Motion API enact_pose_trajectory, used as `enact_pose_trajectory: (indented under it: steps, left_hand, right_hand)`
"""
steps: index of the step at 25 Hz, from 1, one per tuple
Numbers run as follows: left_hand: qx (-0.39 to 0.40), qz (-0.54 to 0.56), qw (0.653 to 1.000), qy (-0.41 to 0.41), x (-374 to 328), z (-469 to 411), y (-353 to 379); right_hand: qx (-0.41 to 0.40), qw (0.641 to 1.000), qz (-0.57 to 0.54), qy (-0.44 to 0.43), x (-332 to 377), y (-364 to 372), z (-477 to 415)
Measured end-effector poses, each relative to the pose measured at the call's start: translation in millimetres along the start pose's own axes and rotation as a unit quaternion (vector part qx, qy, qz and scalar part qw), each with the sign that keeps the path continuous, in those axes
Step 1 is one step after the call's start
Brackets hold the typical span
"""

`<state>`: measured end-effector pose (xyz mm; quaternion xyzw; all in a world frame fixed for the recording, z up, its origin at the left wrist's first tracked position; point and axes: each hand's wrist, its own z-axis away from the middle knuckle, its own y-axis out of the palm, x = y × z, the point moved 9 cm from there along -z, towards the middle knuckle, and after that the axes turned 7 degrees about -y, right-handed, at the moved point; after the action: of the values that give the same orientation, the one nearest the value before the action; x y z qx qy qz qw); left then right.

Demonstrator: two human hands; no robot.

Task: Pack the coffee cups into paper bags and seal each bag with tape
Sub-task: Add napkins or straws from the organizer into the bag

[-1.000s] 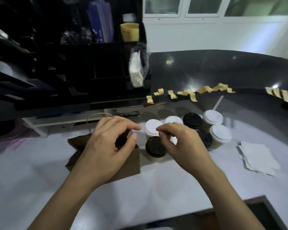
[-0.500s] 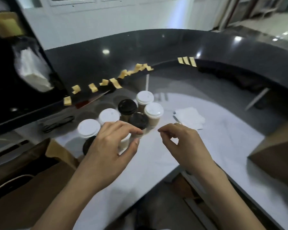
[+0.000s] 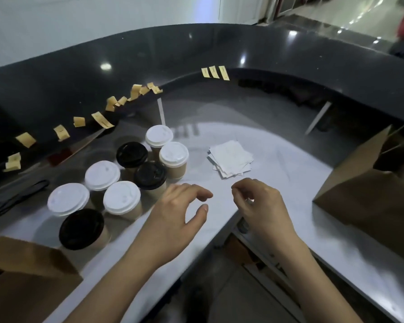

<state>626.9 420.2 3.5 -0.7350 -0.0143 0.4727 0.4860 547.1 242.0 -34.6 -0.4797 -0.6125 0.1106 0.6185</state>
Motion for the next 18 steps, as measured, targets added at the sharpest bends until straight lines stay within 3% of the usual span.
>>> enact_pose_trajectory:
  steps: [8,18]
  left_hand:
    - [0.031,-0.01,0.999,-0.04,18.1,-41.3,30.8]
    - [0.037,-0.011,0.994,-0.106,56.8,-64.4,31.4]
  right_hand:
    - [-0.027,0.999,0.026,0.031,-59.9,40.6,-63.2]
    - [0.024,0.986,0.167,0.017,-125.4,112.8,-138.9]
